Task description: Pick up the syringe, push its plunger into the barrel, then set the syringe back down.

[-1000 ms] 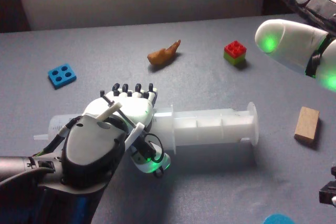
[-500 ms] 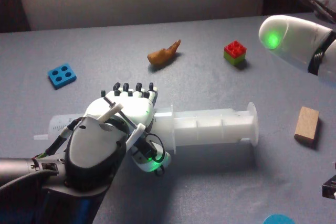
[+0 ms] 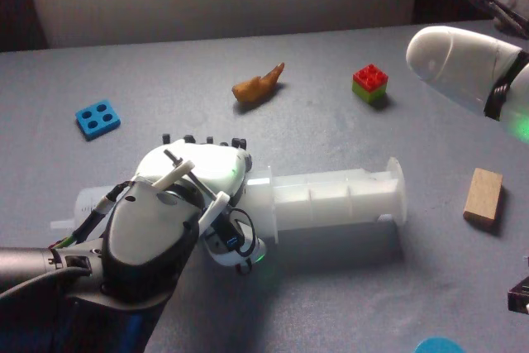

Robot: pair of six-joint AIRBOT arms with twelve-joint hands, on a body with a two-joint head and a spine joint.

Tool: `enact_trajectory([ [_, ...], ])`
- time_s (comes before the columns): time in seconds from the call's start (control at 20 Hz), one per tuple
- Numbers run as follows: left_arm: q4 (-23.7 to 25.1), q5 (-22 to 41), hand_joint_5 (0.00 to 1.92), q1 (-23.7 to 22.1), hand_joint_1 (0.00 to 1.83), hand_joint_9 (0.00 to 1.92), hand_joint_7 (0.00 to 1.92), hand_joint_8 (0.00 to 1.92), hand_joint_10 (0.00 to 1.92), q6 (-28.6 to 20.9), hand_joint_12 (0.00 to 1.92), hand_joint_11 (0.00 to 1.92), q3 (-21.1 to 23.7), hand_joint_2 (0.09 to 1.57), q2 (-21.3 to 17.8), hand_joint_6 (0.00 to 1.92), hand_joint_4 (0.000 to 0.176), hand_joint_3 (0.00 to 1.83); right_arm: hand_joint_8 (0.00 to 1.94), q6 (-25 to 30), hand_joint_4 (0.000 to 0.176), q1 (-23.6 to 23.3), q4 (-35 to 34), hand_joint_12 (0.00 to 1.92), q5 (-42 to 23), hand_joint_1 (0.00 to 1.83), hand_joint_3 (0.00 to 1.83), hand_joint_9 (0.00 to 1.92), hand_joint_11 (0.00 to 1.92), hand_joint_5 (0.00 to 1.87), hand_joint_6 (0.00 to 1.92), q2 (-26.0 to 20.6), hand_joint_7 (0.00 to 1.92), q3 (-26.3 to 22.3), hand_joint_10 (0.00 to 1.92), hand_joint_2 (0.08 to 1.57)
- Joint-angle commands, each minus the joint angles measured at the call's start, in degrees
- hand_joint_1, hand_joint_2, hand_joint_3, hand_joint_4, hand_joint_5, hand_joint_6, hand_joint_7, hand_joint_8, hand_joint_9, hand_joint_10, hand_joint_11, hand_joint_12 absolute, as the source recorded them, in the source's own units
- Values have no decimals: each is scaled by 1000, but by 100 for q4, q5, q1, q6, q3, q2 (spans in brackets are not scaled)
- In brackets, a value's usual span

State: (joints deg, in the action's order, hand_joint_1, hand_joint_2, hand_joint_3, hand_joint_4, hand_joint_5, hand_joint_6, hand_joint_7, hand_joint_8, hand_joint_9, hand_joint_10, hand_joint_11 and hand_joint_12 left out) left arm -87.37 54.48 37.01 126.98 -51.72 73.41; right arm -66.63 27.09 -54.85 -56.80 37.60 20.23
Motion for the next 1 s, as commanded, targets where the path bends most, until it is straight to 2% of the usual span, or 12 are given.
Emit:
enact_trajectory([
  [0.0, 144, 10, 740, 37, 1164, 873, 875, 886, 73, 11, 941, 564, -9, 1189, 46, 1309, 0, 26, 2, 49, 0, -49, 402, 455, -512, 193, 1, 136, 0, 130, 1, -21, 145, -4, 3, 1049],
  [0.05, 163, -17, 665, 42, 1183, 974, 891, 1122, 105, 10, 968, 643, -8, 1216, 46, 1409, 0, 7, 1, 56, 0, -49, 402, 451, -514, 184, 3, 136, 0, 126, 0, -21, 143, -4, 2, 1053],
  [0.1, 171, -33, 665, 45, 1183, 974, 891, 1122, 105, 10, 968, 643, -3, 1216, 46, 1409, 0, 7, 1, 62, 0, -49, 401, 451, -514, 184, 3, 136, 0, 126, 0, -21, 143, -4, 2, 1053],
  [0.15, 173, -33, 642, 45, 1315, 854, 833, 1209, 1059, 9, 1020, 682, 0, 1207, 48, 1414, 0, 0, 0, 62, 0, -49, 401, 450, -514, 182, 3, 137, 0, 125, 0, -21, 141, -4, 2, 1054],
  [0.2, 201, -33, 717, 45, 1451, 881, 808, 1206, 1087, -8, 1464, 757, 7, 1163, 50, 1265, 0, 6, 0, 63, 0, -49, 401, 439, -514, 178, 2, 127, 0, 118, 0, -21, 132, -4, 0, 1052],
  [0.25, 233, -44, 804, 46, 1485, 960, 821, 1194, 1033, -37, 1507, 802, 13, 1137, 51, 1081, 0, 0, 4, 63, 0, -49, 401, 464, -513, 188, 1, 138, 0, 138, 5, -21, 146, -4, 3, 1051],
  [0.35, 304, -87, 817, 46, 1494, 934, 811, 1230, 1125, -100, 1511, 889, 28, 1133, 51, 891, 0, 0, 1, 64, 0, -49, 401, 471, -512, 198, 0, 141, 0, 139, 1, -21, 148, -4, 2, 1049],
  [0.4, 419, -163, 834, 48, 1380, 941, 835, 1263, 1288, -179, 1176, 1042, 30, 1152, 49, 900, 0, 0, 1, 73, 0, -49, 401, 465, -512, 202, 0, 137, 0, 136, 0, -20, 144, -4, 1, 1049],
  [0.5, 729, -402, 875, 43, 1381, 978, 868, 1201, 1245, -313, 1077, 1106, 22, 1134, 43, 862, 0, 0, 8, 96, 0, -49, 401, 503, -508, 210, 0, 162, 0, 160, 6, -20, 174, -3, 6, 1049],
  [0.7, 1883, -1078, 1076, 59, 1402, 1098, 1038, 952, 1165, -1231, 1233, 1092, -9, 1065, -22, 500, 0, 0, 3, 113, 0, -52, 401, 508, -526, 224, 1, 160, 0, 161, 2, -20, 167, -1, 1, 1053],
  [0.75, 2135, -1177, 1009, 60, 1389, 1001, 944, 1074, 1258, -1472, 1234, 1063, -9, 1100, -46, 632, 0, 2, 2, 124, 0, -53, 401, 507, -533, 229, 3, 156, 0, 161, 2, -20, 165, -1, 0, 1058],
  [0.95, 2894, -1196, 968, 64, 1388, 1022, 933, 1069, 1195, -2053, 1143, 1076, -4, 1101, -146, 754, 0, 0, 4, 227, 0, -46, 401, 493, -565, 235, 1, 147, 0, 152, 4, -14, 159, -3, 4, 1069],
])
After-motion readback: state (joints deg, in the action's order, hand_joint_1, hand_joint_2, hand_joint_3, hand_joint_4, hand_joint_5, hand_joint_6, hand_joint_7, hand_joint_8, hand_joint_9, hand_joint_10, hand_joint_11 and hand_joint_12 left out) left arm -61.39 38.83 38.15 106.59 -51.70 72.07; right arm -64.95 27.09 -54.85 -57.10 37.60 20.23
